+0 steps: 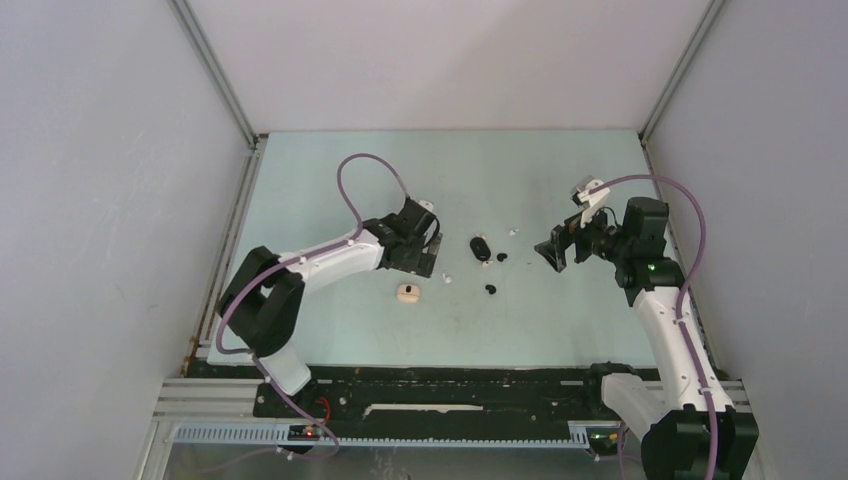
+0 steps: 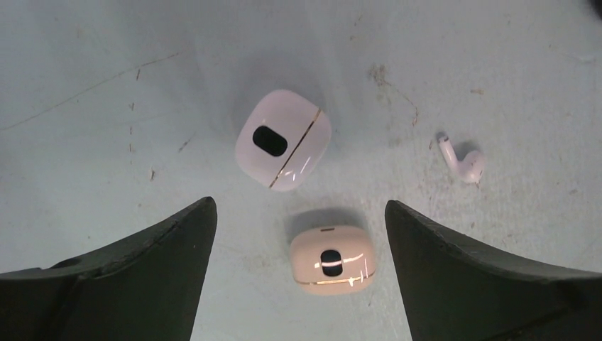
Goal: Insert the wireless bluetooth earbuds into the charging case
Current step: Adjust the charging case at the center of the board.
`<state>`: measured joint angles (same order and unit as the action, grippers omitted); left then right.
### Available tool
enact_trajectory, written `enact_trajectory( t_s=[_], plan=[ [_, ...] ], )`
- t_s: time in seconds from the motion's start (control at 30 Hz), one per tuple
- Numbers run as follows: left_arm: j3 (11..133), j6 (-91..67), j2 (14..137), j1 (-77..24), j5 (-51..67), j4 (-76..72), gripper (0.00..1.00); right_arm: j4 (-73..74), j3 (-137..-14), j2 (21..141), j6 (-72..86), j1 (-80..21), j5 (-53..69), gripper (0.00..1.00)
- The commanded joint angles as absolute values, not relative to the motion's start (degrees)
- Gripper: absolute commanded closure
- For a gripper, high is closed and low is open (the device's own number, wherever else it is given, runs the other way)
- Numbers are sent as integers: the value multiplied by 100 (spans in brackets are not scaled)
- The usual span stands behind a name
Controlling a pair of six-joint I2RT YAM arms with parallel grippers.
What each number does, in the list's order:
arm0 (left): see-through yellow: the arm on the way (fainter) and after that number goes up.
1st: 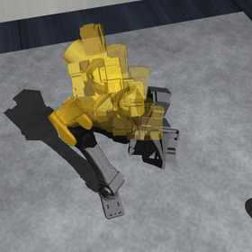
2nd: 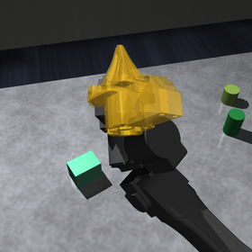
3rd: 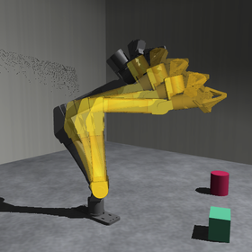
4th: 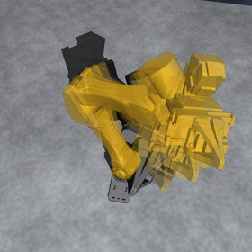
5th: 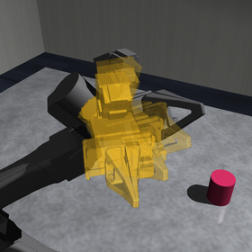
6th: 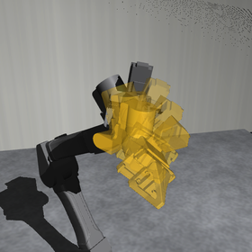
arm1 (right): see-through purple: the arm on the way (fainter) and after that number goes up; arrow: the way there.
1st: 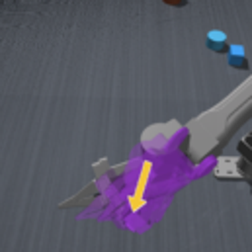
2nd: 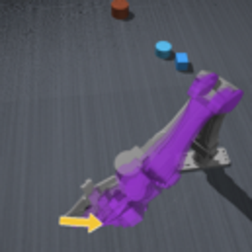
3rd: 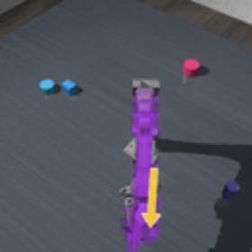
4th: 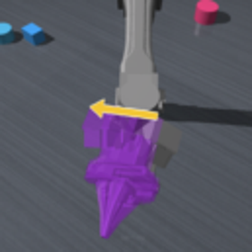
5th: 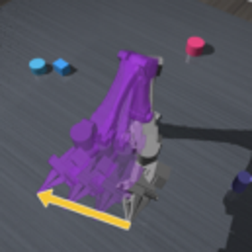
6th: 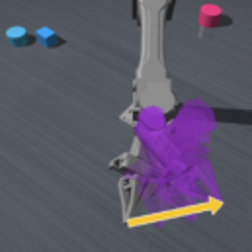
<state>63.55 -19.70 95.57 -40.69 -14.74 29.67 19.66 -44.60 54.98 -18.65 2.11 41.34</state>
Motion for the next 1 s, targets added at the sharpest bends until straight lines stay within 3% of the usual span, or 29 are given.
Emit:
enact_trajectory(
  t_s=[0.0,0.6,0.97],
  plan=[
    [6799,-1983,9765,-3995,-1663,2531,4,1951,-4570,5527,-1903,187,4193,0],
    [6588,-2503,10371,-3819,-614,2030,8,1969,-4568,5555,-1916,182,4201,0],
    [6375,-2452,10047,-4415,-294,1900,11,1971,-4568,5596,-1941,137,4138,0]
  ],
)
